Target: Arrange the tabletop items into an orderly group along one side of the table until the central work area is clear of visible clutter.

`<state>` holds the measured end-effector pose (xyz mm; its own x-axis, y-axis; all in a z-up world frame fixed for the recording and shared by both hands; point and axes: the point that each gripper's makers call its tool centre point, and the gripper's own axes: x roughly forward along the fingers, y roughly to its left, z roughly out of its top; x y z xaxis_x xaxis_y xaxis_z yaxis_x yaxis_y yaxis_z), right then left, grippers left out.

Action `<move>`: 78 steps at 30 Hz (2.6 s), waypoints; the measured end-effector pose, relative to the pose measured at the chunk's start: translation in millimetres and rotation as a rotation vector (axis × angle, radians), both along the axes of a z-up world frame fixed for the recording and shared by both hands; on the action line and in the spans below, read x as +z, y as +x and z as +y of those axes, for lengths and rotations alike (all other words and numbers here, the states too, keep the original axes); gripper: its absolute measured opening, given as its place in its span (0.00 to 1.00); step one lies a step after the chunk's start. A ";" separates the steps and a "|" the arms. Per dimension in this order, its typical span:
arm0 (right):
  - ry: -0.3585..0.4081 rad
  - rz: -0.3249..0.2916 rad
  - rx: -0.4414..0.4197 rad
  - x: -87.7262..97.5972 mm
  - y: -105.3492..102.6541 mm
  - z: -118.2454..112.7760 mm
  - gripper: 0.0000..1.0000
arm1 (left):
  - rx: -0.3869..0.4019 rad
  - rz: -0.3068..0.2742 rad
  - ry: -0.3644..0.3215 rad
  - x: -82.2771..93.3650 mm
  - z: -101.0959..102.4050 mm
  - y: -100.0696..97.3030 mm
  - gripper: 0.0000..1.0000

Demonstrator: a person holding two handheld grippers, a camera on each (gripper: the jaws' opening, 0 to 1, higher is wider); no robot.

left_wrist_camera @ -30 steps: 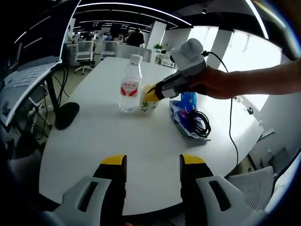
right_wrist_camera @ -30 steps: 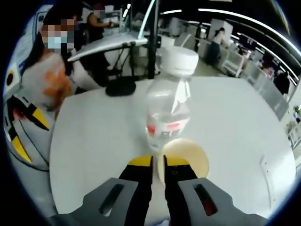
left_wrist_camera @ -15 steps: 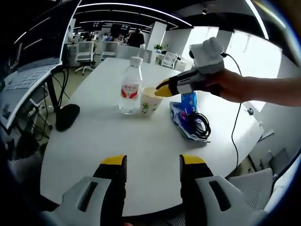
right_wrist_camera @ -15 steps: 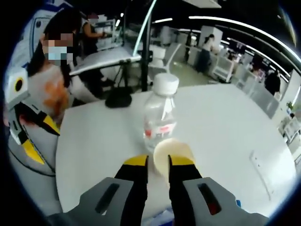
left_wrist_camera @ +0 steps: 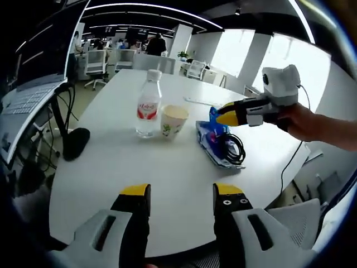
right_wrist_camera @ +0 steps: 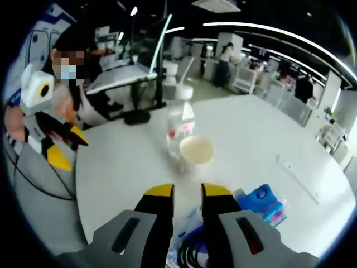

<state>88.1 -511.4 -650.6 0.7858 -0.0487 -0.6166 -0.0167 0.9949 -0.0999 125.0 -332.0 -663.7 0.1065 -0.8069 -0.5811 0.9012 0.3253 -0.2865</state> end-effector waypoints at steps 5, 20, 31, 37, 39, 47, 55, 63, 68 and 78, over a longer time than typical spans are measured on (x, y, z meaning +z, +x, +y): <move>0.006 -0.006 -0.063 -1.3 -29.9 -8.9 0.17 | -0.021 0.002 0.004 -0.4 -3.3 -5.8 0.44; 0.059 0.016 -0.251 -26.1 -118.8 -29.2 0.17 | -0.043 -0.002 0.008 3.3 -15.8 -13.5 0.44; 0.172 0.016 -0.355 -47.8 -150.0 -46.4 0.17 | -0.039 -0.001 0.008 4.6 -17.3 -19.8 0.44; 0.251 -0.002 -0.416 -53.7 -151.8 -53.9 0.17 | -0.047 -0.009 0.015 4.1 -16.1 -22.4 0.44; 0.255 0.005 -0.407 -58.4 -149.9 -53.6 0.17 | -0.048 -0.010 0.016 4.2 -16.8 -23.0 0.44; 0.280 0.018 -0.425 -72.9 -139.9 -52.7 0.18 | -0.050 -0.016 0.013 4.1 -21.3 -25.3 0.44; 0.315 -0.011 -0.511 -81.1 -130.8 -65.6 0.19 | -0.049 -0.012 0.014 2.5 -23.3 -28.7 0.44; 0.348 -0.015 -0.558 -92.0 -126.6 -76.4 0.19 | -0.048 -0.015 0.018 2.7 -23.6 -27.1 0.44; 0.354 0.002 -0.569 -96.2 -125.7 -77.0 0.19 | -0.048 -0.017 0.020 3.5 -23.6 -27.7 0.44; 0.366 0.023 -0.565 -102.7 -121.0 -77.8 0.17 | -0.041 -0.015 0.017 3.2 -23.8 -28.7 0.44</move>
<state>-32.9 -589.3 -753.3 0.6872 -0.2335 -0.6879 0.5186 0.8208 0.2395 96.2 -355.8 -660.5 0.0825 -0.8005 -0.5936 0.9179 0.2930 -0.2676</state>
